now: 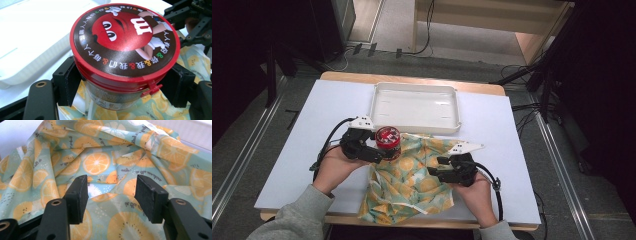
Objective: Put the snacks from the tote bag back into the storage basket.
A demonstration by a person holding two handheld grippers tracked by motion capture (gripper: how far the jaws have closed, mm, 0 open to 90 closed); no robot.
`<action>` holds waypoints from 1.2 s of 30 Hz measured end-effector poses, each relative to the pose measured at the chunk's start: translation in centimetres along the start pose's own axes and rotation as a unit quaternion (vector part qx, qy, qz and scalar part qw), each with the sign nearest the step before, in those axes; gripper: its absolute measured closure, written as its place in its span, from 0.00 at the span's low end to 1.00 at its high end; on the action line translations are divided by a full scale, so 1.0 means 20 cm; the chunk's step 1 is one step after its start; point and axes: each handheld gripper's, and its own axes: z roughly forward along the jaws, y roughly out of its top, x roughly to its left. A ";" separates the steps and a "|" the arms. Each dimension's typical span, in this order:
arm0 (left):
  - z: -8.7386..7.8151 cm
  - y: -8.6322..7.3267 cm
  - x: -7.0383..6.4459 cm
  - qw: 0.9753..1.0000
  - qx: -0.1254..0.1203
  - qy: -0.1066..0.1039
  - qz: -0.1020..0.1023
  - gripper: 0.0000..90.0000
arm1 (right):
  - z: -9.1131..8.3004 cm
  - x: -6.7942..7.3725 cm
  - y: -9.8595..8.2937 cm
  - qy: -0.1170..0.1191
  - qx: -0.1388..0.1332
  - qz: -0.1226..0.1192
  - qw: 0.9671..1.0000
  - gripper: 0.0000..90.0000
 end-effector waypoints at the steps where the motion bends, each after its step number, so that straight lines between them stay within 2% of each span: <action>1: 0.00 0.01 0.01 1.000 0.003 0.001 0.001 0.29 | 0.00 0.00 0.00 0.000 0.000 -0.001 1.000 0.50; 8: -0.02 0.06 0.06 1.000 0.002 0.016 -0.002 0.29 | 0.00 0.00 0.00 0.002 0.000 -0.001 1.000 0.51; 11: -0.02 0.08 0.09 1.000 -0.003 0.019 -0.010 0.29 | 0.00 0.00 0.00 0.003 0.000 0.000 1.000 0.51; 15: -0.03 0.11 0.12 1.000 0.002 0.030 -0.009 0.29 | 0.00 0.00 0.00 0.003 -0.002 -0.002 1.000 0.51; 26: -0.01 0.20 0.20 0.999 -0.002 0.026 -0.020 0.29 | 0.00 0.01 0.00 0.007 0.001 -0.002 1.000 0.51; 31: 0.01 0.24 0.24 0.999 0.003 0.035 -0.017 0.29 | 0.00 0.01 0.00 0.008 0.000 -0.003 1.000 0.51; 36: 0.02 0.26 0.28 0.999 0.006 0.044 -0.022 0.29 | 0.01 0.01 0.00 0.008 0.002 -0.003 1.000 0.51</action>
